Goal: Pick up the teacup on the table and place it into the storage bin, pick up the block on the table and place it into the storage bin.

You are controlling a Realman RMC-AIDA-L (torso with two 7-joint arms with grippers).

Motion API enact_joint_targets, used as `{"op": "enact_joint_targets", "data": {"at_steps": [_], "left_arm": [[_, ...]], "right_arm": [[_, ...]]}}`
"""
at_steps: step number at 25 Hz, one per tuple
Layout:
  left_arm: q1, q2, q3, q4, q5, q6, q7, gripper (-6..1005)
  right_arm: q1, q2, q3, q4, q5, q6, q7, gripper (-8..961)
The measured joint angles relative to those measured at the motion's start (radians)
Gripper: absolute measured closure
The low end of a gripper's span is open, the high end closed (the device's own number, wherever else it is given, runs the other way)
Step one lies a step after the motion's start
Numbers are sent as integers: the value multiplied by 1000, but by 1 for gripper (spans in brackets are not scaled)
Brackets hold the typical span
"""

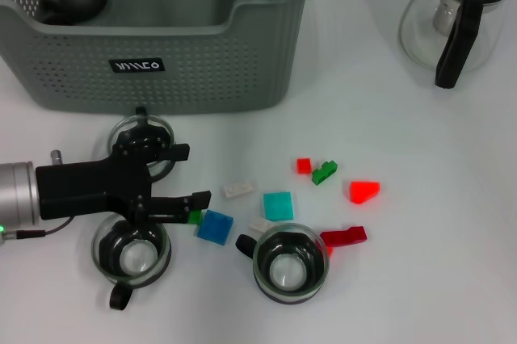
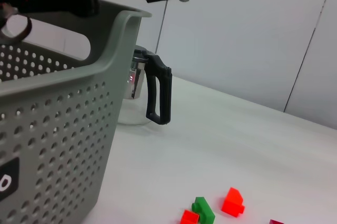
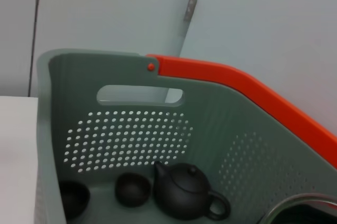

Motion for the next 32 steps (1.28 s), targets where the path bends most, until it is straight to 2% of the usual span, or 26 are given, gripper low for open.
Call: {"op": "enact_joint_targets", "data": {"at_steps": [23, 32], "left_arm": [[0, 0, 0, 0, 2, 0, -5, 121], [0, 0, 0, 0, 2, 0, -6, 122]], "right_arm": [[-26, -5, 1, -8, -2, -9, 24, 858], [-31, -5, 0, -15, -5, -10, 25, 671]]}}
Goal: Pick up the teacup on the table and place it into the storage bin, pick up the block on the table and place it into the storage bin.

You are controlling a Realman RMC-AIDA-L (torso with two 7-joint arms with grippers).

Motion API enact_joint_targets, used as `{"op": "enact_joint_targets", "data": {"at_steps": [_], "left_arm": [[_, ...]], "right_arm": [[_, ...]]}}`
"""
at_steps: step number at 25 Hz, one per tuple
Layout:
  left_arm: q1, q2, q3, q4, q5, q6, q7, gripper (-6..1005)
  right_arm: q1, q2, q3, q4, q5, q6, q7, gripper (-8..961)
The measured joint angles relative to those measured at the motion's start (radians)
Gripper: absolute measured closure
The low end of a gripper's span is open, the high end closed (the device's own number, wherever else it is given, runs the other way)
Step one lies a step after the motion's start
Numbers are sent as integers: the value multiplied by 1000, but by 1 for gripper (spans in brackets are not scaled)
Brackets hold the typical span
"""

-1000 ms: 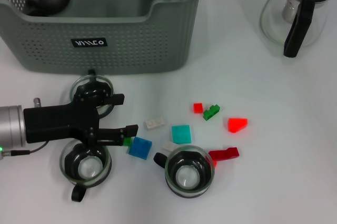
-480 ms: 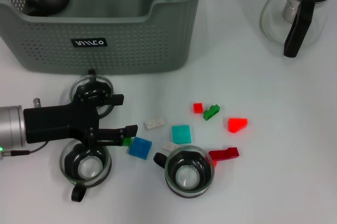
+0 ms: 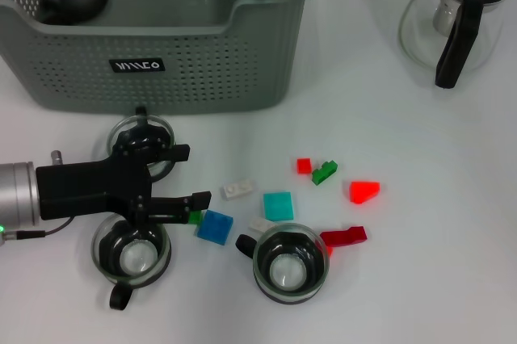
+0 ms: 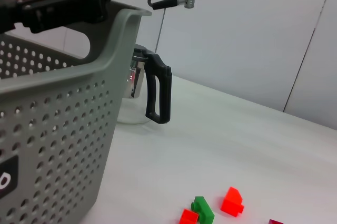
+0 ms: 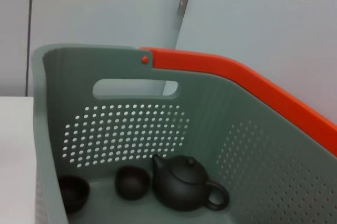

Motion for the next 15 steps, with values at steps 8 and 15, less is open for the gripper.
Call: {"op": "enact_joint_targets", "data": {"at_steps": [8, 15], "left_arm": [[7, 0, 0, 0, 1, 1, 0, 122], [7, 0, 0, 0, 1, 2, 0, 122]], "right_arm": [[-22, -1, -14, -34, -27, -3, 14, 374], [-156, -8, 10, -292, -71, 3, 121, 355]]}}
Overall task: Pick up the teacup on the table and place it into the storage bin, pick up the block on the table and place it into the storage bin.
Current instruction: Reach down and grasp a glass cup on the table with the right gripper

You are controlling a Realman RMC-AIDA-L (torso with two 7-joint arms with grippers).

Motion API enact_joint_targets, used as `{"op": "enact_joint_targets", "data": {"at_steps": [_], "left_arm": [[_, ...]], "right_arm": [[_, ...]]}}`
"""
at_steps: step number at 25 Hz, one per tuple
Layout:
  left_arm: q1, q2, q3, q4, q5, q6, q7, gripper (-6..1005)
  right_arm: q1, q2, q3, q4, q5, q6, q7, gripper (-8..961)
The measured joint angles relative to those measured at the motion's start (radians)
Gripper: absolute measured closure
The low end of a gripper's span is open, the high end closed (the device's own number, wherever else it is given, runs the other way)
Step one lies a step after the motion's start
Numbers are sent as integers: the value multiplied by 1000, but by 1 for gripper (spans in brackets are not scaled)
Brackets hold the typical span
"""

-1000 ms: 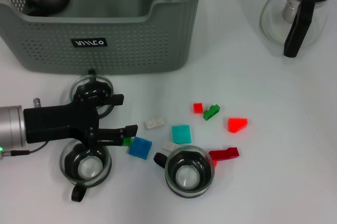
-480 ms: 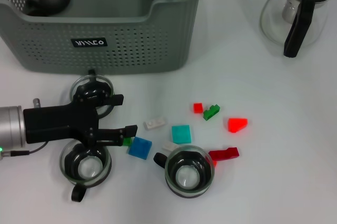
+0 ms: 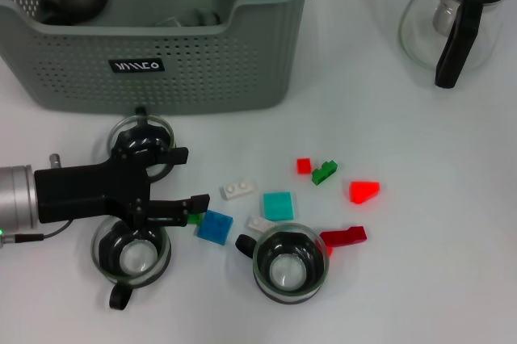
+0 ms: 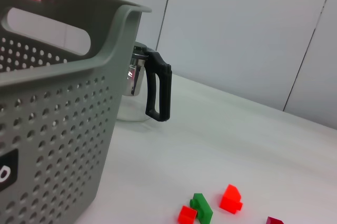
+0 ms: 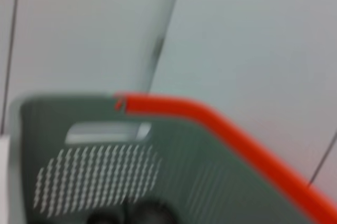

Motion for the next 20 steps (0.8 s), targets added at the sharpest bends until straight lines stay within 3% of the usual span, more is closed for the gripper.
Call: {"op": "enact_joint_targets", "data": {"at_steps": [5, 11, 16, 20], "left_arm": [[1, 4, 0, 0, 0, 3, 0, 121], [0, 7, 0, 0, 1, 6, 0, 121], [-2, 10, 0, 3, 5, 16, -1, 121], [-1, 12, 2, 8, 7, 22, -1, 121]], "right_arm": [[-38, -29, 82, -126, -71, -145, 170, 346], [-40, -42, 203, -196, -208, -367, 340, 336], [-65, -46, 223, -321, -354, -557, 472, 157], [-127, -39, 226, -471, -381, -728, 503, 52]]}}
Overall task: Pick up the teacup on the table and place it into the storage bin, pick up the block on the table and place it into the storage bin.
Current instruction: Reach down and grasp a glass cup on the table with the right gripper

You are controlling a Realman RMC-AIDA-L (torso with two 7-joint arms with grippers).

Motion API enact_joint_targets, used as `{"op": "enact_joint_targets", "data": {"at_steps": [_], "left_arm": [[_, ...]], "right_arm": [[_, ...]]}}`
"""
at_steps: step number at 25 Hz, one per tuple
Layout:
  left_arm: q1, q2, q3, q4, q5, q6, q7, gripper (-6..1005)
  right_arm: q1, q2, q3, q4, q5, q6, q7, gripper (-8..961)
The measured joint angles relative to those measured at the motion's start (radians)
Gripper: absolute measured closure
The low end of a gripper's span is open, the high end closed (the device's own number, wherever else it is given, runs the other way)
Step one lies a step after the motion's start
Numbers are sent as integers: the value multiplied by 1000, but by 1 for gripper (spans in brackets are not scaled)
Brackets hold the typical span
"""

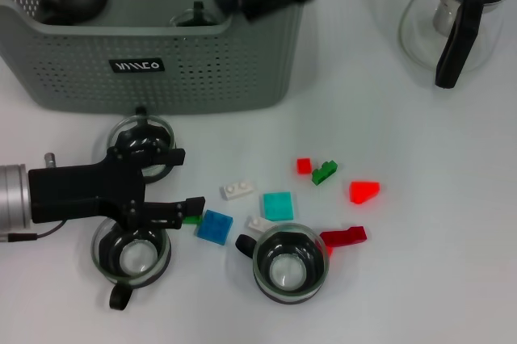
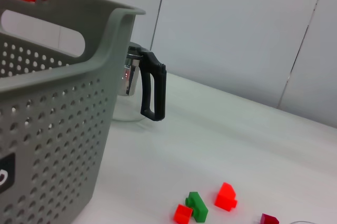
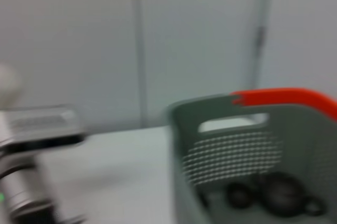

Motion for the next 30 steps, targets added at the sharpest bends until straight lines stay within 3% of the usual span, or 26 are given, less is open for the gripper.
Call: {"op": "enact_joint_targets", "data": {"at_steps": [5, 13, 18, 22, 26, 30], "left_arm": [[-2, 7, 3, 1, 2, 35, 1, 122], [-16, 28, 8, 4, 7, 236, 1, 121], [-15, 39, 8, -2, 17, 260, -12, 121], [-12, 40, 2, -3, 30, 250, -17, 121], [-9, 35, 1, -5, 32, 225, -17, 122], [-9, 32, -1, -7, 32, 208, -23, 122]], "right_arm": [[-55, 2, 3, -120, -1, -208, 15, 6], [-70, 8, 1, -126, -33, -438, 12, 6], [-70, 11, -14, -125, -103, -505, 6, 5], [-59, 26, -53, -103, -178, -538, -6, 5], [-40, 42, -115, -58, -210, -549, -32, 5], [-26, 45, -202, -37, -209, -534, -45, 5]]}}
